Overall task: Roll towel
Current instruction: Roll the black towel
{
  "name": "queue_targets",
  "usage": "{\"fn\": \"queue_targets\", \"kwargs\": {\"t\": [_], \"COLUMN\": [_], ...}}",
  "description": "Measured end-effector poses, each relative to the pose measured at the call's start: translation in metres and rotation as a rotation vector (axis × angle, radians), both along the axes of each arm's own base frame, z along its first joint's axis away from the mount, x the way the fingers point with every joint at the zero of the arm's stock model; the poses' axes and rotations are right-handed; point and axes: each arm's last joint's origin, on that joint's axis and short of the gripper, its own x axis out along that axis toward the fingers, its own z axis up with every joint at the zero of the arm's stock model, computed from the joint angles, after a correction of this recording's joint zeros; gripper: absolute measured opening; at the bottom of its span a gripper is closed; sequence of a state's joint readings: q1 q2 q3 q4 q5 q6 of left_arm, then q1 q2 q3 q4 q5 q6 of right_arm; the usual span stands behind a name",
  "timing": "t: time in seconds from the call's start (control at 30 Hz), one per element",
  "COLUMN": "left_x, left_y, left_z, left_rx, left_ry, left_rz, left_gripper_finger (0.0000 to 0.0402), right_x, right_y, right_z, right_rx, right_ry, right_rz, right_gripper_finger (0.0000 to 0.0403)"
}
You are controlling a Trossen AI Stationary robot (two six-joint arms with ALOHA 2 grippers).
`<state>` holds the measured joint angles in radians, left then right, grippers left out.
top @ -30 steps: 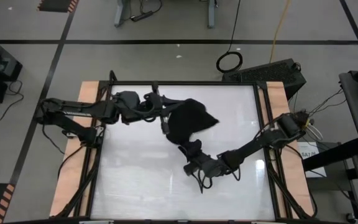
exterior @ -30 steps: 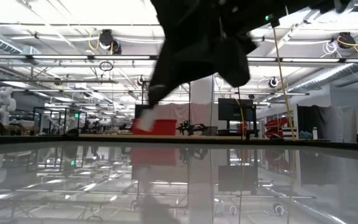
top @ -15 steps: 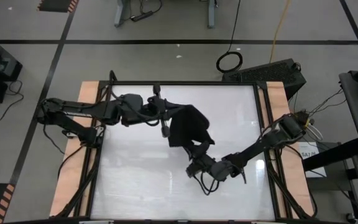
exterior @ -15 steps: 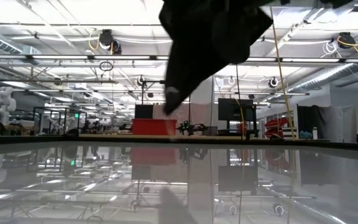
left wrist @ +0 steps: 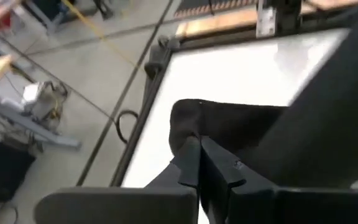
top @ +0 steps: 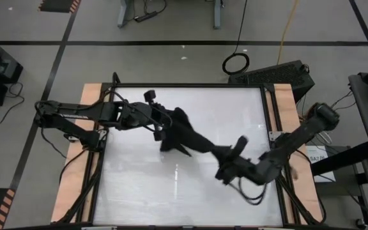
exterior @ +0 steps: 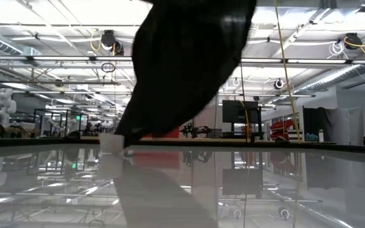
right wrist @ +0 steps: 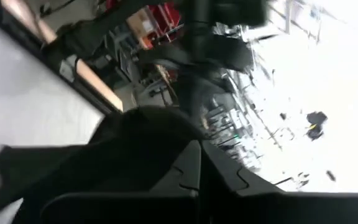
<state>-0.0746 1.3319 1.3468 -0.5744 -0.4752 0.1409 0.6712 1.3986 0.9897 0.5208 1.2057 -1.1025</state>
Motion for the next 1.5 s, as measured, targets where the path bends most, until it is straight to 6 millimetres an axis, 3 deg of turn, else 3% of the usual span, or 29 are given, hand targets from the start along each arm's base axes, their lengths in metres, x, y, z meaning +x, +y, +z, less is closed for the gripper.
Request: {"fn": "queue_targets", "kwargs": {"t": [0.2,0.33,0.47,0.7,0.93,1.13,1.33,1.5], "left_x": [-0.002,-0.002,0.004,0.03,0.079,0.116,0.135,0.148], "left_y": [0.0,0.0,-0.007,-0.026,-0.037,-0.048,-0.055,-0.058], "left_z": [-0.002,-0.001,-0.006,-0.069,-0.134,-0.175,-0.215,-0.236], "left_rx": [-0.013,-0.012,-0.151,-0.187,-0.206,-0.276,-0.307,-0.348], "left_ry": [0.019,0.006,-0.005,0.155,0.09,-0.036,-0.093,-0.141], "left_rz": [0.021,0.017,-0.184,-0.229,-0.237,-0.348,-0.328,-0.307], "left_gripper_finger": [0.0093,0.0161,0.0205,0.0206,0.0205,0.0205,0.0205,0.0205], "right_x": [-0.027,-0.03,-0.026,-0.023,-0.026,-0.028,-0.028,-0.028], "right_y": [-0.024,-0.035,-0.047,-0.059,-0.06,-0.06,-0.06,-0.06], "right_z": [0.032,0.048,0.062,0.065,0.058,0.057,0.056,0.056], "right_rx": [0.158,0.247,0.325,0.44,0.511,0.525,0.521,0.515], "right_ry": [-0.038,-0.01,0.048,0.127,0.17,0.175,0.181,0.184], "right_rz": [0.0,0.034,0.022,-0.027,-0.031,-0.04,-0.042,-0.041], "right_gripper_finger": [0.0,0.0,0.0,0.0,0.0,0.0,0.0,0.0]}}
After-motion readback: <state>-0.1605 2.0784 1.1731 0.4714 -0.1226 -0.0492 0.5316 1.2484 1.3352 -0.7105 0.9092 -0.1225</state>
